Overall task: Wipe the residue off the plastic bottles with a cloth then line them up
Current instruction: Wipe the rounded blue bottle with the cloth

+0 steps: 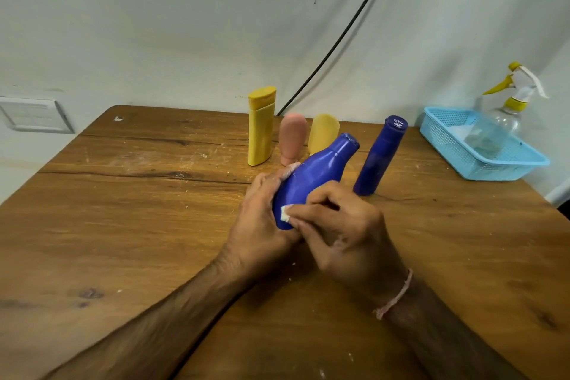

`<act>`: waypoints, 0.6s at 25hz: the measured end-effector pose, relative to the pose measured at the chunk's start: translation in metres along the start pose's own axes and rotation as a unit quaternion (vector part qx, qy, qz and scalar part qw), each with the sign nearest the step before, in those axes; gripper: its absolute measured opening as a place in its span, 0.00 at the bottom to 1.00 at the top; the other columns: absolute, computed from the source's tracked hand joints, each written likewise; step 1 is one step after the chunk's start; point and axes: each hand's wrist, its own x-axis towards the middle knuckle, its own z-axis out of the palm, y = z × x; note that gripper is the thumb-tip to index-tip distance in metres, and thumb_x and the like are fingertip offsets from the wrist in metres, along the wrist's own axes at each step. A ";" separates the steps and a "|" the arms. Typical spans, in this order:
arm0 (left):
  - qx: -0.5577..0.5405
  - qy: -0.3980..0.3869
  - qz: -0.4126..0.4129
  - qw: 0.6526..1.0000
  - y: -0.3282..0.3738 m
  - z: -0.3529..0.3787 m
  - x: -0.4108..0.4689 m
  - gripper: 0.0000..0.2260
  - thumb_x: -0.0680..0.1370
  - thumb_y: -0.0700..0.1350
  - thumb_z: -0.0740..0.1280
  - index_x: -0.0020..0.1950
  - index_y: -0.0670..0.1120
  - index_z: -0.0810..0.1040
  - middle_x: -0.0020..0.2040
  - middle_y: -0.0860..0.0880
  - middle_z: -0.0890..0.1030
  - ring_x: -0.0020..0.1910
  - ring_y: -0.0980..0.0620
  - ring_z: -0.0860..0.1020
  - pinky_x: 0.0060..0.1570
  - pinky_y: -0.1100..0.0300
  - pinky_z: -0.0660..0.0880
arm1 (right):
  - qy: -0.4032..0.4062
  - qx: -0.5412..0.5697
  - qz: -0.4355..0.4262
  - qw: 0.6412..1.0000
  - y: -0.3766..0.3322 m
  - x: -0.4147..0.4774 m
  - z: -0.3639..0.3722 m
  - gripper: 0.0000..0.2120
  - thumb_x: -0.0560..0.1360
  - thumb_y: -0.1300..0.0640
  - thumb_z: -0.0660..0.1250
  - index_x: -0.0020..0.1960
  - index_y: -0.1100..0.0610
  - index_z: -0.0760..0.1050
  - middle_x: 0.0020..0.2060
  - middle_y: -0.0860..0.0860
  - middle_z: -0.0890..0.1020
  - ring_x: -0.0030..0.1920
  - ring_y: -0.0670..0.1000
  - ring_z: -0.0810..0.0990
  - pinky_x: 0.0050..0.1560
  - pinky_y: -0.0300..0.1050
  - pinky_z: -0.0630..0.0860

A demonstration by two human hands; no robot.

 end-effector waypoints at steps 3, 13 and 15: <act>0.035 0.016 -0.011 0.999 0.005 0.000 -0.001 0.36 0.68 0.43 0.80 0.73 0.51 0.69 0.64 0.56 0.71 0.63 0.59 0.73 0.63 0.62 0.74 | 0.130 -0.068 0.065 0.987 0.008 0.007 -0.002 0.08 0.77 0.60 0.74 0.55 0.62 0.83 0.47 0.55 0.83 0.46 0.46 0.80 0.47 0.36 0.79; 0.022 0.014 -0.048 0.999 0.016 -0.001 -0.002 0.47 0.67 0.43 0.82 0.77 0.58 0.58 0.66 0.55 0.74 0.61 0.55 0.78 0.58 0.61 0.79 | 0.174 -0.030 0.169 0.970 0.004 0.033 0.008 0.11 0.77 0.60 0.73 0.59 0.59 0.83 0.50 0.53 0.82 0.47 0.45 0.80 0.49 0.35 0.80; 0.005 0.006 -0.055 0.998 0.016 -0.002 0.000 0.54 0.67 0.43 0.82 0.80 0.59 0.49 0.61 0.56 0.74 0.56 0.58 0.79 0.55 0.64 0.78 | 0.130 -0.031 0.162 0.978 -0.006 0.035 0.015 0.11 0.77 0.59 0.72 0.59 0.58 0.83 0.50 0.52 0.81 0.48 0.45 0.79 0.50 0.35 0.80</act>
